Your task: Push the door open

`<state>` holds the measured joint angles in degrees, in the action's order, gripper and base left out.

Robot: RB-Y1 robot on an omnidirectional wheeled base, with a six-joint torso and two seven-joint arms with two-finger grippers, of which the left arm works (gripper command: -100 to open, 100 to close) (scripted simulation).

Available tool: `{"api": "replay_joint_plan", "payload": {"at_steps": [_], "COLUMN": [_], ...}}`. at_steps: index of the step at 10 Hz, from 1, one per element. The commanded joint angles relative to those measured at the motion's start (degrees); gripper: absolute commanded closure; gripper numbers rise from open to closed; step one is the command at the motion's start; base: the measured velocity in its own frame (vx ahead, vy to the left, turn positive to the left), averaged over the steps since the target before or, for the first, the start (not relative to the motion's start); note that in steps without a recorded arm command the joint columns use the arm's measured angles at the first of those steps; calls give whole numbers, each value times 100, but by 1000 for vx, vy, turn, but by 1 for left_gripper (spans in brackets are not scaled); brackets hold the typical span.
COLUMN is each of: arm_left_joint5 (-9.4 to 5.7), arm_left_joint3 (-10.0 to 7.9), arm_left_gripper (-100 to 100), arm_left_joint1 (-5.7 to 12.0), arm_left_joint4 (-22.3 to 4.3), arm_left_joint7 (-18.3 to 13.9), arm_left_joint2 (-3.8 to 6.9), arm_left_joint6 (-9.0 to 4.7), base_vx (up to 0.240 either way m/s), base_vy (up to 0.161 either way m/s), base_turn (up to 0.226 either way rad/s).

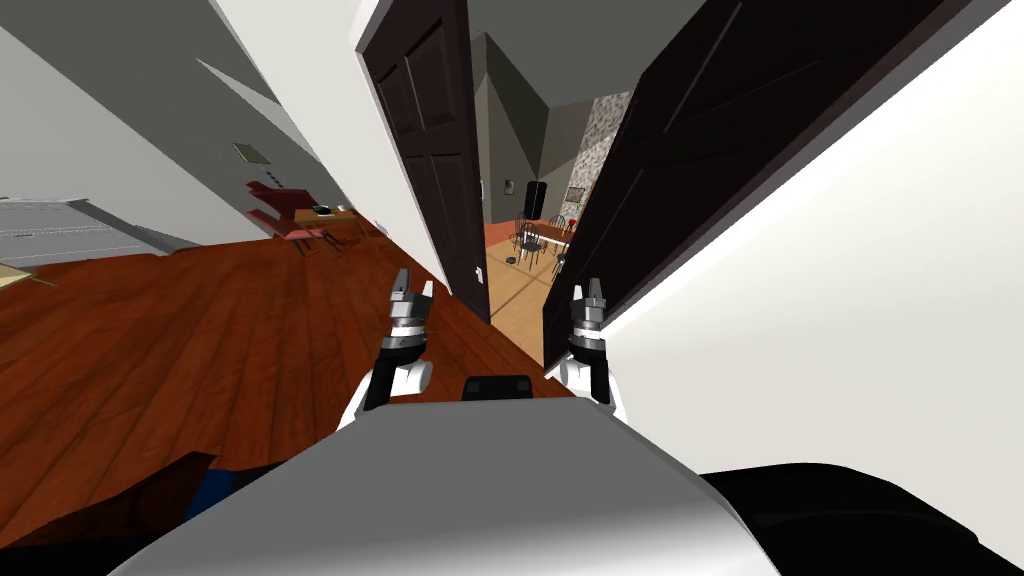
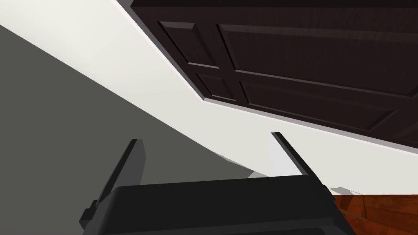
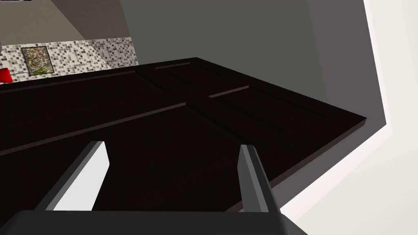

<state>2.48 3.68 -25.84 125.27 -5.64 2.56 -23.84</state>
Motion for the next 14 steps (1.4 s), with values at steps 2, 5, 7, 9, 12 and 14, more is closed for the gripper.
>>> {"api": "replay_joint_plan", "payload": {"at_steps": [2, 5, 7, 9, 12, 14], "arm_left_joint5": [-4, -1, 2, 4, 9, 12], "arm_left_joint3": [43, 132, 199, 268, 379, 457], "arm_left_gripper": [-100, -100, -100, -100, -100, -100], "arm_left_joint1": [79, 184, 262, 344, 475, 567], "arm_left_joint4": [-291, -677, -968, -1253, -1750, -2084], "arm_left_joint7": [2, 12, 20, 28, 41, 50], "arm_left_joint2": [37, 80, 107, 133, 168, 187], "arm_left_joint6": [-93, -193, -268, -346, -470, -557], "base_vx": [72, 80, 105, 96, 79, 88], "base_vy": [46, 59, 96, 96, 92, 92], "base_turn": [-35, -69, -78, -78, -89, -78]}}
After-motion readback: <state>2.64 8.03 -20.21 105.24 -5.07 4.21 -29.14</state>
